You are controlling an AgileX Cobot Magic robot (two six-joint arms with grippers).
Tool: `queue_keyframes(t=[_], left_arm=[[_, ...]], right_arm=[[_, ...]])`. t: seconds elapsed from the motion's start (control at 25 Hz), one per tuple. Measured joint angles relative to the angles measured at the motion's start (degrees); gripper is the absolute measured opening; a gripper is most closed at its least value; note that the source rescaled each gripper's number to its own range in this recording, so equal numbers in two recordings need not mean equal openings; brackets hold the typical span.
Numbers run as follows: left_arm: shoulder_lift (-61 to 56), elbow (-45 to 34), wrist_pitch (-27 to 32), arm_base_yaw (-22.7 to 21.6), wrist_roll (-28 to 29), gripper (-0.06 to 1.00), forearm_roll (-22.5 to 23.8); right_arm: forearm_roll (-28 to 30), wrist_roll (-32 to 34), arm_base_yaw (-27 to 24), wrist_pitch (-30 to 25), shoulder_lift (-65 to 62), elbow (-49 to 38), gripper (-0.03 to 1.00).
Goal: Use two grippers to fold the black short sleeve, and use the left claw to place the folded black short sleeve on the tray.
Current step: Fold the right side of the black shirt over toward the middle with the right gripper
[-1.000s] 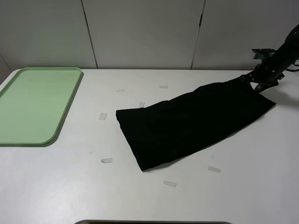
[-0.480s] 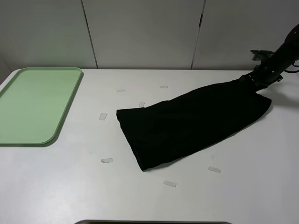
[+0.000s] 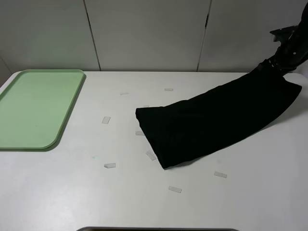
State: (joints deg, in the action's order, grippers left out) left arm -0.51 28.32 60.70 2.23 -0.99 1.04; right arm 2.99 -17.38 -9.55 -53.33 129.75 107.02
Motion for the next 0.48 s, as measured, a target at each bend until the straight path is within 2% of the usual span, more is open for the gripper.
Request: queue_keyframes(t=[0.2, 0.48], left_arm=[[0.00, 0.00, 0.00, 0.00, 0.00, 1.00, 0.00], [0.00, 0.00, 0.00, 0.00, 0.00, 1.00, 0.00]], right_arm=[[5.06, 6.14, 3.89, -1.57, -1.85, 0.00, 0.00], [8.90, 14.22, 9.86, -8.70, -4.14, -0.19, 0.00]])
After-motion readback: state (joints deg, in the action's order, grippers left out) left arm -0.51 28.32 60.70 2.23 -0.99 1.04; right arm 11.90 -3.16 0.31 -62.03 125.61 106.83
